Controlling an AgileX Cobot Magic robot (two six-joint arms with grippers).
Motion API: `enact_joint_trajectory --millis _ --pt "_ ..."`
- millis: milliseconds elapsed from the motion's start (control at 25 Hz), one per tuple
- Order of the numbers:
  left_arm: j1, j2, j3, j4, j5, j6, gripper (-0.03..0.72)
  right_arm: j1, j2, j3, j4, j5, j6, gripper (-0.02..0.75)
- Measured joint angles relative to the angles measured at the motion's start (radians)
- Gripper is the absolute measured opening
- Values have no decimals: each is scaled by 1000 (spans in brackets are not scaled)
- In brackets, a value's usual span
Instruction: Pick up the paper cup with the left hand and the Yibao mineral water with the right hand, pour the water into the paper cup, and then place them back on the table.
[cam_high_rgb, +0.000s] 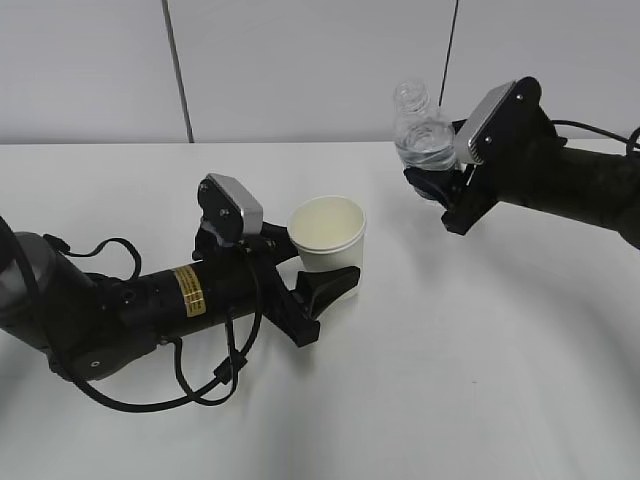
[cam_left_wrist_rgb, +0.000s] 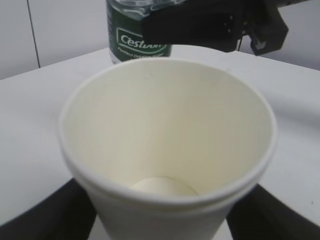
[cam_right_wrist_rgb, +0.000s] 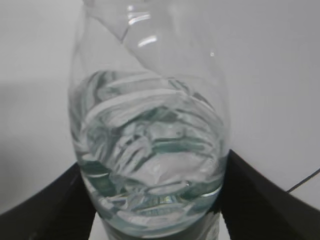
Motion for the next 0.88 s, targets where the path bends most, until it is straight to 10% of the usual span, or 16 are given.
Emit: enact_joint_trajectory --millis 880 --pt "0 0 -119 63 107 -86 468 0 0 -105 -187 43 -100 510"
